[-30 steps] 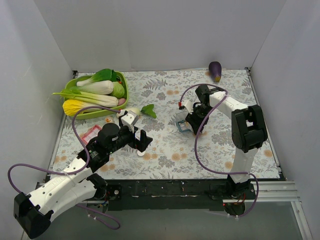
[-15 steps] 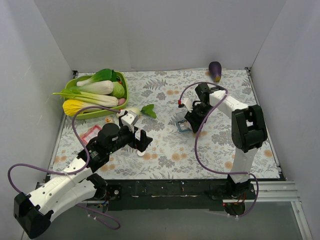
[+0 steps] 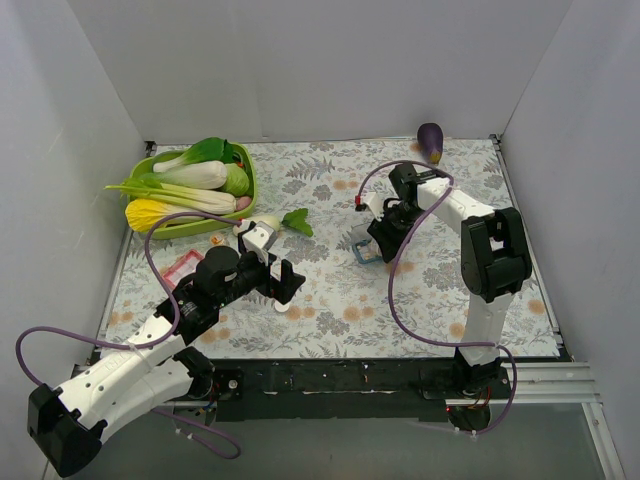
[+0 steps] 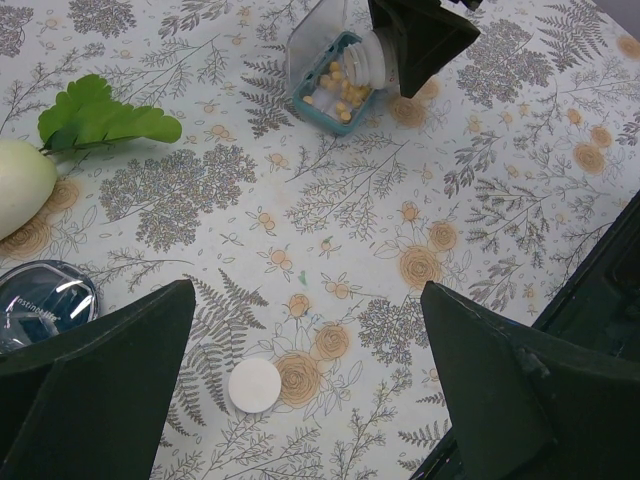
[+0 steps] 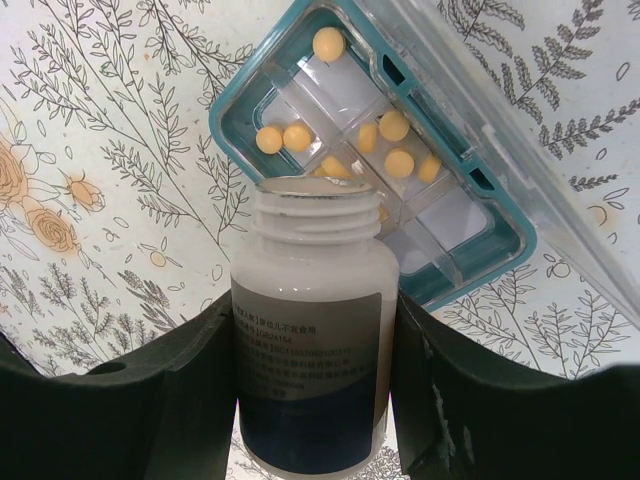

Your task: Sort the pills into containers

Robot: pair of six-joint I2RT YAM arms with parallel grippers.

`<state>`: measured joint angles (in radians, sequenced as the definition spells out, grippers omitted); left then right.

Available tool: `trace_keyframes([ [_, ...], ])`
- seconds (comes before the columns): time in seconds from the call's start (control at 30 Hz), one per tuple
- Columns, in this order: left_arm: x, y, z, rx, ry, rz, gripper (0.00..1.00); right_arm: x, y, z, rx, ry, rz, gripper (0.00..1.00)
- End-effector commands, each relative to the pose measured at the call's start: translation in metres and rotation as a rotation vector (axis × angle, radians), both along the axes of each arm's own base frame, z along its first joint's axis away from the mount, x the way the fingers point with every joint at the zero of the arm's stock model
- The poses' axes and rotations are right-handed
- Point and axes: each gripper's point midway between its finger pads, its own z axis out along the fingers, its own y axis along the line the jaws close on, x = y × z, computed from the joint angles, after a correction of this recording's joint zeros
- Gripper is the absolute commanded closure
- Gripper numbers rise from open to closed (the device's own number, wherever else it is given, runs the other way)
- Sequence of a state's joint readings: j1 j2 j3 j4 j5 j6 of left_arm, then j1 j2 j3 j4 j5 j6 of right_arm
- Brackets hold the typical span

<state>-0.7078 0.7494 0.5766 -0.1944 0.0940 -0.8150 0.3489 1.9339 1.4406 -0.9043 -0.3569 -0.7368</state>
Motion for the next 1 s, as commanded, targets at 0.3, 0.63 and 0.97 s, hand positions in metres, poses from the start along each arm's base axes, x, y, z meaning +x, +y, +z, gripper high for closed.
trace_keyframes([
  [0.3, 0.003, 0.001, 0.001, 0.003, -0.013, 0.004, 0.02, 0.018, 0.014, 0.011, 0.057, -0.036, -0.012, 0.99],
  [0.63, 0.003, 0.002, 0.002, 0.003, -0.015, 0.008, 0.02, 0.016, 0.02, 0.033, 0.106, -0.065, 0.0, 0.99],
  [0.97, 0.004, 0.005, 0.009, -0.03, -0.021, 0.037, 0.02, -0.018, 0.028, 0.063, 0.249, -0.104, 0.019, 0.99],
])
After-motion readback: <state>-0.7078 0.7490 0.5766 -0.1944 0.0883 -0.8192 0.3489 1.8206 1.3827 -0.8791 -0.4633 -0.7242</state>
